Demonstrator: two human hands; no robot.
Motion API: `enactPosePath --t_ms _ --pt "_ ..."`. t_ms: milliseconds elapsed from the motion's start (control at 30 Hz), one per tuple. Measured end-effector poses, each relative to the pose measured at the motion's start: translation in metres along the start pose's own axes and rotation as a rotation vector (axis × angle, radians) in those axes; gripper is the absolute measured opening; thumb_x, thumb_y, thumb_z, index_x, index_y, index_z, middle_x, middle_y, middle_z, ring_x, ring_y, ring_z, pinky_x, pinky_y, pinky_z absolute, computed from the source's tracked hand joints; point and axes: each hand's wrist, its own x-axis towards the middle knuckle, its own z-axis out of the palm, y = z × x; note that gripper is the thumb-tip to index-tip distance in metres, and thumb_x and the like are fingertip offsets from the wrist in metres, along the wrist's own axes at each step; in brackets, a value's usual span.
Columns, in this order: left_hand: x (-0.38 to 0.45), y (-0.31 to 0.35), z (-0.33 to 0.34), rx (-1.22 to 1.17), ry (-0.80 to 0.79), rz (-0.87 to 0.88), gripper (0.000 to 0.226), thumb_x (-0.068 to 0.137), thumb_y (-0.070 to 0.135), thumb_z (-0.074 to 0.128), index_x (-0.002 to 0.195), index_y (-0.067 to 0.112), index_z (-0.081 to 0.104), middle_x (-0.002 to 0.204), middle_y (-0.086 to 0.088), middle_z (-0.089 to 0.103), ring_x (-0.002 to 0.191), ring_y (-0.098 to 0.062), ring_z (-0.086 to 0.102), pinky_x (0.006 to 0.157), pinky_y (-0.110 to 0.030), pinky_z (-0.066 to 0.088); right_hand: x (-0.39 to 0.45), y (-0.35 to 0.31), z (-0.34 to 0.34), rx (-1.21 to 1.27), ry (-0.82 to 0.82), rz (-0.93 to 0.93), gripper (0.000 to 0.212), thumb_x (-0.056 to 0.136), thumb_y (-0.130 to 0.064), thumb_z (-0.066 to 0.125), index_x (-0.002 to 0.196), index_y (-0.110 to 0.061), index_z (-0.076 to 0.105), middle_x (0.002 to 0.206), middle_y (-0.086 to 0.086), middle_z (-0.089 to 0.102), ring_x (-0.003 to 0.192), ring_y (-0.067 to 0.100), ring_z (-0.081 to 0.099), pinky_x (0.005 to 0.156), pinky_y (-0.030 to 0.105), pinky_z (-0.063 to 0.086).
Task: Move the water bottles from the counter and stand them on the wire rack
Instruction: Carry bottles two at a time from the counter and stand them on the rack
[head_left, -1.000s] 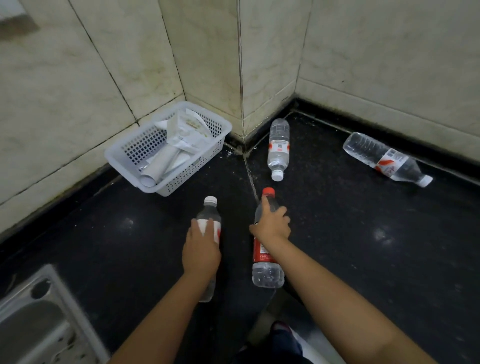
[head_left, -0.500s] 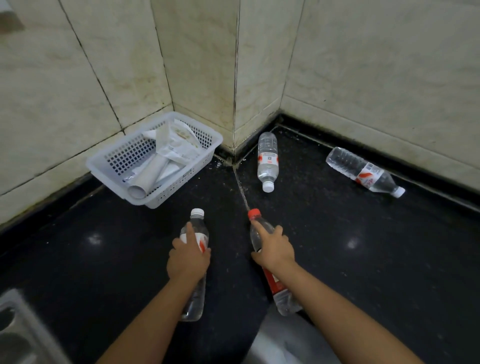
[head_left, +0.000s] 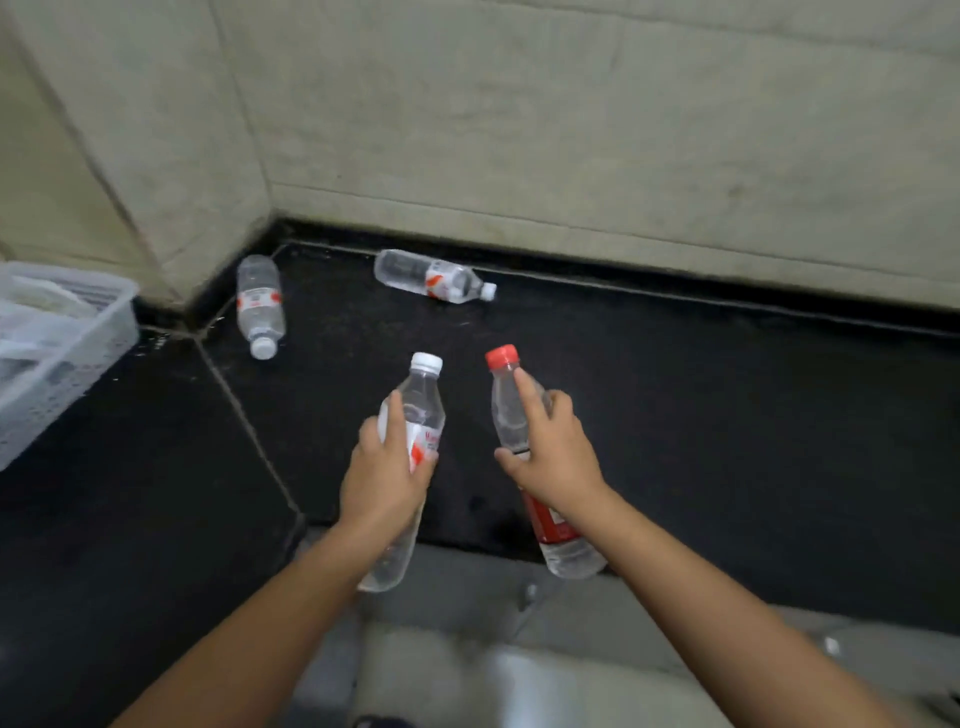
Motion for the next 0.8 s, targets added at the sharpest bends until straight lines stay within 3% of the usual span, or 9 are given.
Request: enactPosePath --t_ms 233,400,567,800 --pt "-0.082 0.218 0.078 -0.084 0.000 0.426 0.077 0.088 0.032 0.051 0.144 0.017 0.002 0.139 -0.019 0.028 0.118 -0.035 0.041 0.089 -0.040 0.041 -0.130 0.138 -0.166 -0.031 0.372 0.096 0.088 0.075 -0.027 0.066 0.143 -0.031 0.010 0.128 0.015 0.033 0.109 0.036 0.046 0.078 0.036 0.045" --pt "-0.138 0.351 0.121 -0.154 -0.008 0.639 0.077 0.088 0.034 0.050 0.144 0.017 0.001 0.137 -0.018 0.029 0.117 -0.033 0.041 0.084 -0.037 0.040 -0.203 0.215 -0.270 -0.087 0.622 0.208 0.088 0.074 -0.030 0.067 0.143 -0.031 0.012 0.128 0.018 0.035 0.106 0.037 0.048 0.077 0.033 0.042" --pt "-0.166 0.468 0.154 -0.163 0.007 0.826 0.078 0.089 0.035 0.050 0.144 0.014 -0.001 0.138 -0.023 0.029 0.118 -0.037 0.041 0.091 -0.042 0.040 -0.237 0.277 -0.350 -0.099 0.800 0.276 0.088 0.074 -0.029 0.068 0.143 -0.028 0.013 0.130 0.019 0.035 0.114 0.038 0.046 0.091 0.041 0.043" --pt "-0.167 0.611 0.220 -0.298 0.040 0.995 0.078 0.088 0.036 0.050 0.145 0.016 0.001 0.139 -0.023 0.029 0.114 -0.038 0.045 0.085 -0.042 0.043 -0.246 0.389 -0.449 -0.160 0.976 0.249 0.090 0.074 -0.031 0.068 0.143 -0.029 0.011 0.129 0.017 0.037 0.112 0.030 0.047 0.081 0.027 0.032"
